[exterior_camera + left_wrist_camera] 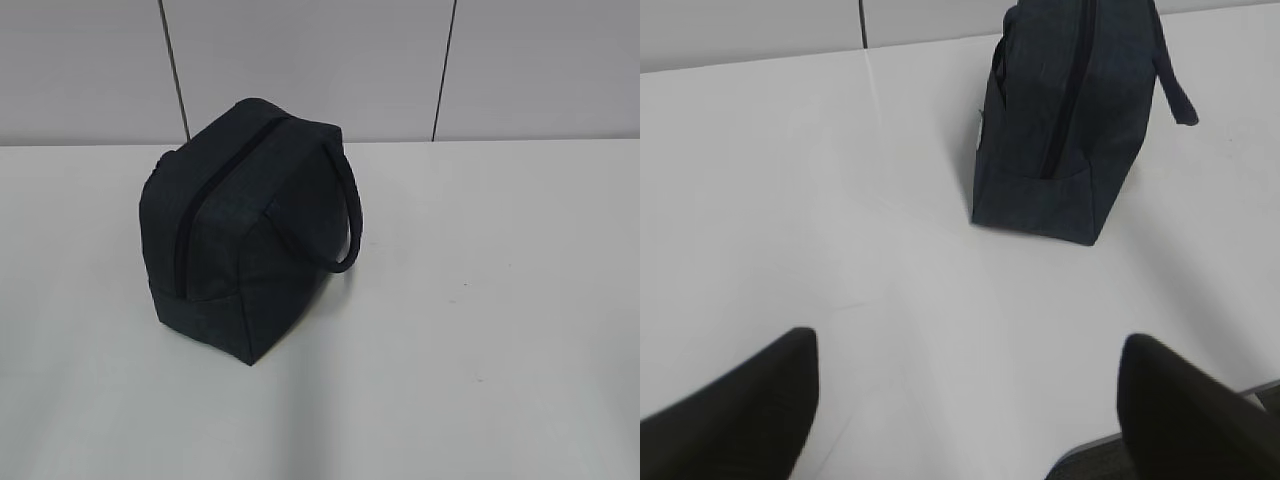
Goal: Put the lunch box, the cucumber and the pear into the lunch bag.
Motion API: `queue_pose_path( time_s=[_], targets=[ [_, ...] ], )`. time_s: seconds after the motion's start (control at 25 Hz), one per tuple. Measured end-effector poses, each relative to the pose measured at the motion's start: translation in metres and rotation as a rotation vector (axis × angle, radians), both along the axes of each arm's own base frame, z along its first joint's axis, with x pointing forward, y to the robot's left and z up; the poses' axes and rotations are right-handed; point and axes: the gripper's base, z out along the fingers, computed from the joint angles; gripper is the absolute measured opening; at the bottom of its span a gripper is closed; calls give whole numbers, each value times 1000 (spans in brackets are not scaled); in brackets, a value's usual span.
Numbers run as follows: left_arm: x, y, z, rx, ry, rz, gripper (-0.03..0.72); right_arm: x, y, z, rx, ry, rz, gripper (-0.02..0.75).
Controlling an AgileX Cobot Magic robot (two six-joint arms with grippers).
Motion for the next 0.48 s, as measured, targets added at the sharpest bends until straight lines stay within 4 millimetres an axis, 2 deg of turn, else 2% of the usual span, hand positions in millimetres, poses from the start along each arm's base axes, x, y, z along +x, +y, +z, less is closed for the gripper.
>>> queue_pose_path(
  time_s=[0.48],
  targets=[
    [1,4,0,39,-3,24,540,0,0,0,2,-4,-1,355]
  ],
)
